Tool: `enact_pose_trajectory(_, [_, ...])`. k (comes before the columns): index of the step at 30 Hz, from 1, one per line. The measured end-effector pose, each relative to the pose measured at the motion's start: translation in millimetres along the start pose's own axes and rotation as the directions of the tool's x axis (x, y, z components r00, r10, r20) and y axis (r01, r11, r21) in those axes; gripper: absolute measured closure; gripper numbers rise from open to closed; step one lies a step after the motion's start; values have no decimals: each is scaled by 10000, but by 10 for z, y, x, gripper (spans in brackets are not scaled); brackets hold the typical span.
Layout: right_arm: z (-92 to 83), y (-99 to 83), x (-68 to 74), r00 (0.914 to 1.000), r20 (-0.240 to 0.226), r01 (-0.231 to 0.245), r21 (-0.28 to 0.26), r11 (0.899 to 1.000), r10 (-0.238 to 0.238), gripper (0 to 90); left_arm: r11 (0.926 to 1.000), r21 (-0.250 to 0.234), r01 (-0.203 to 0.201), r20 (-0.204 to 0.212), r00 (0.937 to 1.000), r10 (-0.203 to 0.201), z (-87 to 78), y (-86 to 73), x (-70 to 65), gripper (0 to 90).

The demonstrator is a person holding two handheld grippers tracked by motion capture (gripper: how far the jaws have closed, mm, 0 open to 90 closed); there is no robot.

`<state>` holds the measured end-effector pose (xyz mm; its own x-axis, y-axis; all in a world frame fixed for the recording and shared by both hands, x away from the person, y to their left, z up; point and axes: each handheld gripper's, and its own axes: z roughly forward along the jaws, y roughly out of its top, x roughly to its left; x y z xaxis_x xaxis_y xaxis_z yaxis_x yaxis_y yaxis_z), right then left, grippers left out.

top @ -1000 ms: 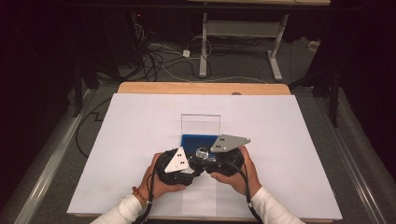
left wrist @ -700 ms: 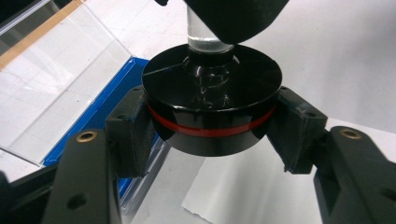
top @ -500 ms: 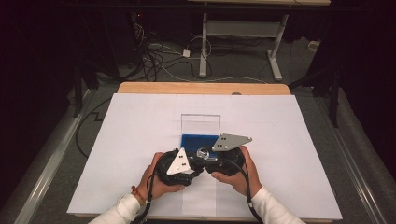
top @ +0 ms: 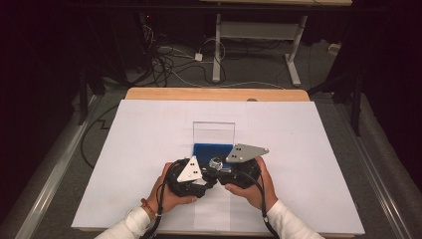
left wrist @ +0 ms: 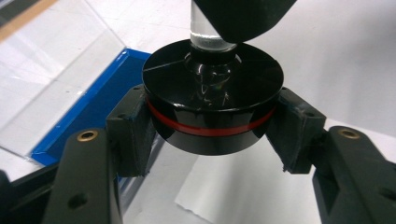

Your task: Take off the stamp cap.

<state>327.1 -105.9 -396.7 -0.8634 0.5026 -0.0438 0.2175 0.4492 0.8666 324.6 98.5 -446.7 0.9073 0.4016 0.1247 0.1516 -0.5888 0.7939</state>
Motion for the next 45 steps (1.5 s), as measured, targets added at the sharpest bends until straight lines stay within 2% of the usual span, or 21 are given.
enact_pose_trajectory(2, [-4,-7,-1,10000,-9,-37,-82,10000,37,572,9999,-38,152,172,9997,-151,1,-7,15,366])
enact_pose_trajectory(3, [-8,-8,-1,10000,-19,-39,-115,9999,38,572,9992,147,360,133,9993,-362,10,-26,44,368])
enact_pose_trajectory(4, [-79,15,-6,9999,-102,-44,-491,9988,39,573,9980,266,570,139,9983,-574,25,-79,90,368])
enact_pose_trajectory(5, [-141,51,-17,10000,-41,-51,-646,9979,49,572,9957,215,906,169,9957,-909,26,-136,139,367])
enact_pose_trajectory(6, [-141,51,-17,10000,-41,-51,-646,9979,49,572,9950,243,973,71,9952,-975,18,-151,159,367])
enact_pose_trajectory(7, [-247,104,-34,9998,133,125,-774,9969,-115,572,9963,186,840,-44,9965,-839,1,-134,155,367])
enact_pose_trajectory(10, [-292,88,-69,9995,308,77,-720,9974,-55,572,9992,82,390,-276,9989,-388,-27,-68,115,367])
enact_pose_trajectory(18, [-386,8,-167,9977,671,58,-481,9988,-26,572,9998,198,-33,-437,9990,42,-96,-95,99,366])
enact_pose_trajectory(24, [-454,-6,-209,9967,815,1,-398,9992,32,572,9999,131,9,-575,9983,-2,-201,-149,150,366])
enact_pose_trajectory(33, [-589,-45,-269,9929,1189,17,-385,9993,29,571,9997,206,118,-990,9950,-97,-422,-268,250,365])
enact_pose_trajectory(37, [-655,-72,-289,9904,1381,80,-338,9994,-33,571,9996,267,109,-1211,9926,-76,-499,-308,282,365])
enact_pose_trajectory(39, [-678,-80,-297,9894,1452,74,-338,9994,-24,571,9995,207,245,-1230,9922,-218,-538,-330,307,365])
enact_pose_trajectory(45, [-732,-104,-309,9873,1585,109,-278,9996,-64,571,9992,253,316,-1486,9885,-275,-628,-394,345,364])
